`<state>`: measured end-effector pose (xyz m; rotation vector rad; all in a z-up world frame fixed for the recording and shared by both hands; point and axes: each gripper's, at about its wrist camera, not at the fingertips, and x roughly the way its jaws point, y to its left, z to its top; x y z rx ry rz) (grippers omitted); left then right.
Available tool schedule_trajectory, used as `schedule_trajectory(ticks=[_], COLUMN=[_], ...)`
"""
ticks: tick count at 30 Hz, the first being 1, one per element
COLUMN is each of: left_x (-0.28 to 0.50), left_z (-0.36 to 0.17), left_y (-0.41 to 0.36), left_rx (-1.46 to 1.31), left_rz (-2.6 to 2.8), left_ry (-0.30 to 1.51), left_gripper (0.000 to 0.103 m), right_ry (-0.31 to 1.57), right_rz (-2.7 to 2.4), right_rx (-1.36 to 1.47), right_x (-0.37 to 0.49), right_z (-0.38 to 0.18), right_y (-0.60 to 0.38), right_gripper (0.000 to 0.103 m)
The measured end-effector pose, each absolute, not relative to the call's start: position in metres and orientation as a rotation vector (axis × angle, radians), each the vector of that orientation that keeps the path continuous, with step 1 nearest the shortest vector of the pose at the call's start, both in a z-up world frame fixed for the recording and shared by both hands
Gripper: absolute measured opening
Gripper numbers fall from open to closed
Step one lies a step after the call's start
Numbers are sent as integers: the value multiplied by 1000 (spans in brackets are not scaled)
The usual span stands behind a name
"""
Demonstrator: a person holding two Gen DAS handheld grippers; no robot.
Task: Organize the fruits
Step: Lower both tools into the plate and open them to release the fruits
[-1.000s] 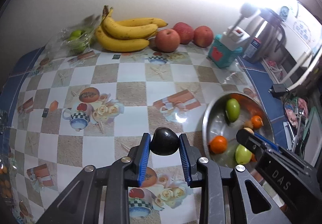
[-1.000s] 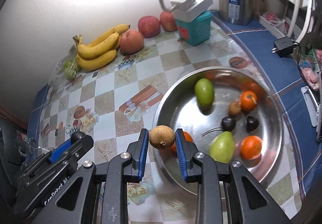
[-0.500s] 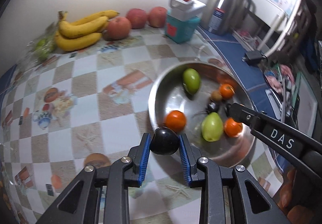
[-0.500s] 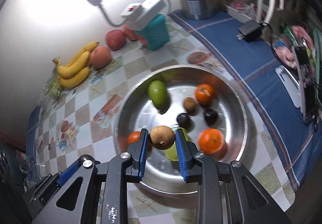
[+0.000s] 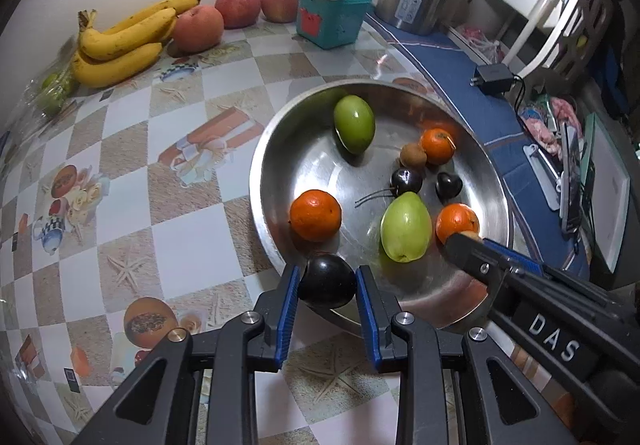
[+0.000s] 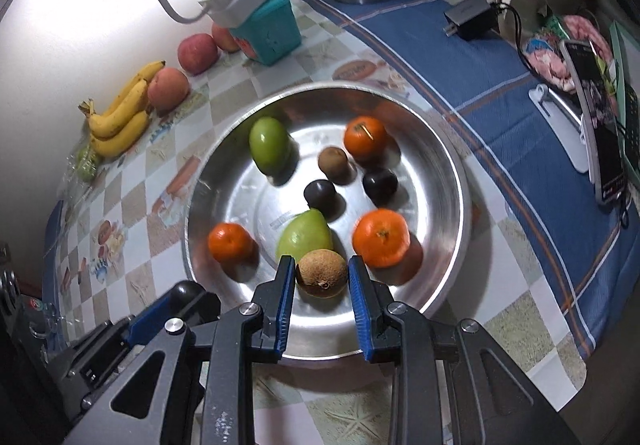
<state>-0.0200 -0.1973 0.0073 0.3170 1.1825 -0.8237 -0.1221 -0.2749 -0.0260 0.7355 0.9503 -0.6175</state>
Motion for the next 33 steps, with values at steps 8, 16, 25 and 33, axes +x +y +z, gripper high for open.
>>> schedule_trajectory(ticks=[8, 16, 25, 33], left_x=[-22, -23, -23, -20], left_z=[-1, -2, -2, -1], left_y=[-205, -209, -208, -207], left_rx=[344, 361, 361, 343], left_rz=[-819, -814, -812, -806], left_ry=[1193, 1177, 1179, 1188], left_gripper=[31, 31, 32, 35], right_ry=[990, 1030, 1041, 1041], right_rz=[-623, -623, -627, -633], right_rx=[767, 773, 774, 772], right_x=[-128, -125, -123, -123], right_z=[-41, -53, -55, -55], right_y=[-279, -281, -281, -281], right_gripper=[29, 29, 29, 29])
